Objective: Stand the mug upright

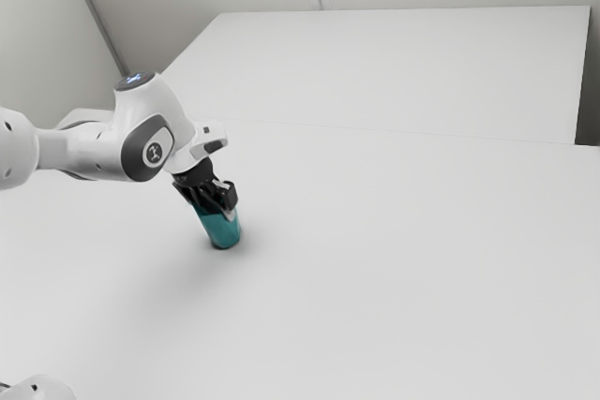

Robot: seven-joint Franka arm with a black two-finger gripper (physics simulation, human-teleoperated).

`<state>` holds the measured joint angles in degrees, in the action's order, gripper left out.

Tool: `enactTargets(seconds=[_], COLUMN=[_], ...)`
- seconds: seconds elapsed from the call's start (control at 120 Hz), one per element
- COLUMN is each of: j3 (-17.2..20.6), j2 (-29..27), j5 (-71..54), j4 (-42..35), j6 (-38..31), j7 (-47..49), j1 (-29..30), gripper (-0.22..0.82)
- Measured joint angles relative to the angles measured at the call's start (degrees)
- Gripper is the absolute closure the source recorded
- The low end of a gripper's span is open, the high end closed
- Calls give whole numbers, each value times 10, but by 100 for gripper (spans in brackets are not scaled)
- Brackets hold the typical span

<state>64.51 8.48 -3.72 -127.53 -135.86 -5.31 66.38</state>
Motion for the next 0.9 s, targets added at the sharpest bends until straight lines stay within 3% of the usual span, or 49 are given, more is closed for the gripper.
enactTargets(seconds=[0.208, 0.508, 0.9], j3=[1, 18, 17], j2=[-13, -83, -95], j5=[1, 10, 32], j4=[0, 32, 294], j6=[3, 58, 272], j7=[1, 0, 6], j1=[0, 3, -8], gripper=[13, 3, 1])
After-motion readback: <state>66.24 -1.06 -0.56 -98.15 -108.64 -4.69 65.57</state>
